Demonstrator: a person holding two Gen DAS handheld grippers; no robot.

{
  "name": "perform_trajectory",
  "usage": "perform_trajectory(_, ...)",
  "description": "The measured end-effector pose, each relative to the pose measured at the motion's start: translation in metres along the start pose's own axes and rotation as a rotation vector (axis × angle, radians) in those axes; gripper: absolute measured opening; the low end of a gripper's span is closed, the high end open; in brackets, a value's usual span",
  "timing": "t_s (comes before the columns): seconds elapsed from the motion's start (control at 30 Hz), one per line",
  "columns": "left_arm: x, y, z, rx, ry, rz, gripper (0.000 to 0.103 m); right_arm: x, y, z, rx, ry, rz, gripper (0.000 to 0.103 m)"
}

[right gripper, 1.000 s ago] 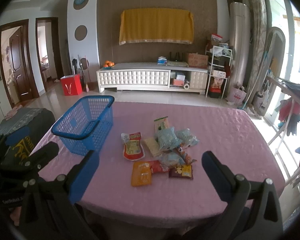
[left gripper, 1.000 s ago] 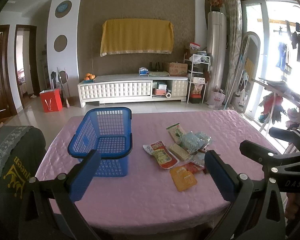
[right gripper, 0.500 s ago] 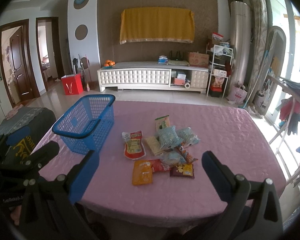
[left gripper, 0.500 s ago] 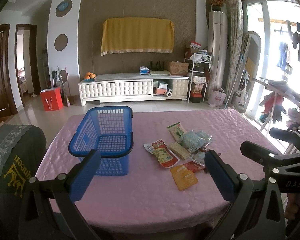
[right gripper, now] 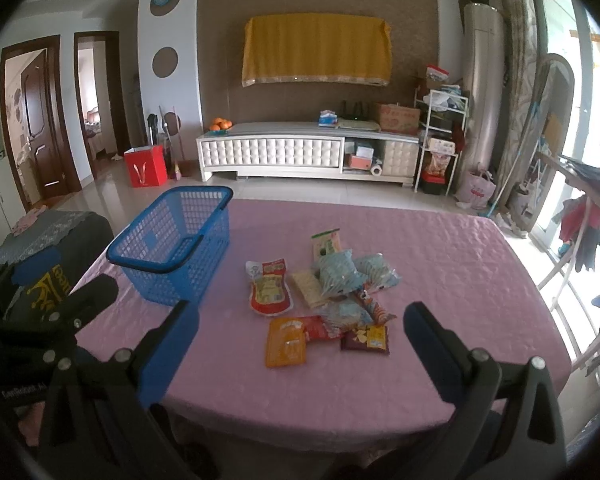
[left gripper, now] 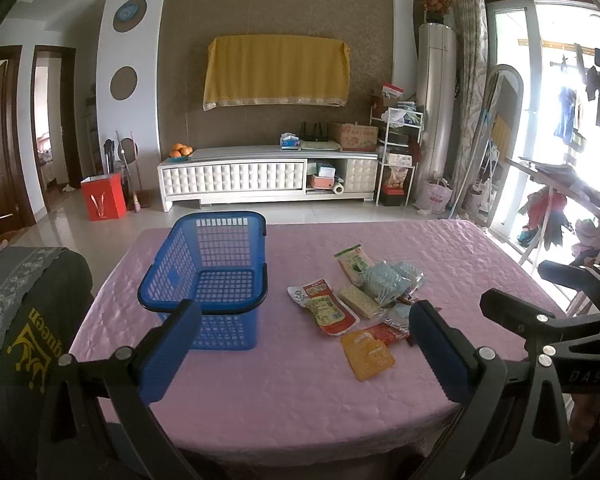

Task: Organize snacks

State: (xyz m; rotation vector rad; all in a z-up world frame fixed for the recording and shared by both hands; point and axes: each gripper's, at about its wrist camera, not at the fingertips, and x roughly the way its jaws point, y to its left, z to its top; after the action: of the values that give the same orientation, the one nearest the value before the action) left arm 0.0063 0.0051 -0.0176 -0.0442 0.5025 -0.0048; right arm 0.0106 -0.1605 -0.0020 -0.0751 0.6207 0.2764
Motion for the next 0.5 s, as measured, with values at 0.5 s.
perform_trajectory(0.5, -0.0021, 0.0016, 0.0011, -0.003, 0.000, 0.005, 0.103, 0.0000, 0.0018, -0.0011, -0.001, 0.003, 0.003, 0.103)
